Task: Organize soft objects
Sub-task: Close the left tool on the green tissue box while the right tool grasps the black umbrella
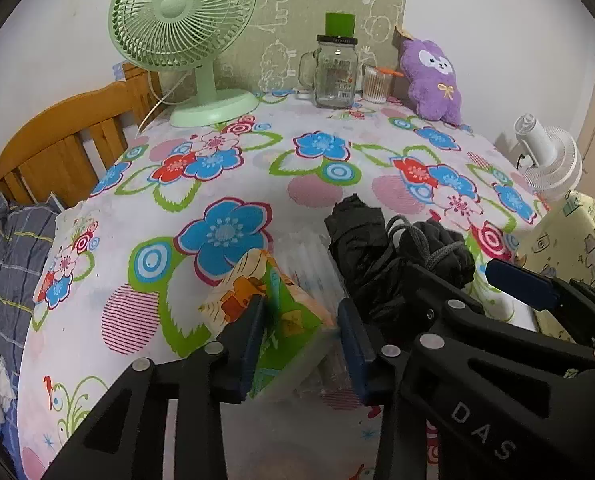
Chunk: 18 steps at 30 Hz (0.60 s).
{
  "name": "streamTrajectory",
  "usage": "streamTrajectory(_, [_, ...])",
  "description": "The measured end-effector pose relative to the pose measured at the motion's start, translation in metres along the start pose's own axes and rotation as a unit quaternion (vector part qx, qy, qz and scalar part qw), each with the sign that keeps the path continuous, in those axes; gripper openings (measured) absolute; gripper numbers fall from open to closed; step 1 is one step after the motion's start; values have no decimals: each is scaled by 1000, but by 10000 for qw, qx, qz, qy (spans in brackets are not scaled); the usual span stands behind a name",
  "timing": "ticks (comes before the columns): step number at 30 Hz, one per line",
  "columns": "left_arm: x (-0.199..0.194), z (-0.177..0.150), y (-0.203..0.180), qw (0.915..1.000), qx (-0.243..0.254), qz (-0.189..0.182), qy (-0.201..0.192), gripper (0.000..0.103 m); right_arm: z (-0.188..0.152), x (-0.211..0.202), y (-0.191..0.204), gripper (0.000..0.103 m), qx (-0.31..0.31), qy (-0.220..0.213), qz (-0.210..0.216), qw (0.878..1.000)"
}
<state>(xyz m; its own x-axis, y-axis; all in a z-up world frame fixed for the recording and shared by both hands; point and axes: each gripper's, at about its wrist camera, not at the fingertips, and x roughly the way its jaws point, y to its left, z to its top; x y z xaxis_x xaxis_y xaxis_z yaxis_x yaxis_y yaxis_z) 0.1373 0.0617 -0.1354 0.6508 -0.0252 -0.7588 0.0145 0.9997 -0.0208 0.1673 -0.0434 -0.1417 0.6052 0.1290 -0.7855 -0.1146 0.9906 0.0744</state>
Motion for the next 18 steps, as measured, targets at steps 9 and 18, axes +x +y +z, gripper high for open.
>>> streamTrajectory(9, [-4,1,3,9999,45,-13,-99,23,7,-1,9,58,-98,65,189,9998])
streamTrajectory(18, [0,-7,14,9998,-88,-157,0,21,3,12,25,44,-184,304,308,9989])
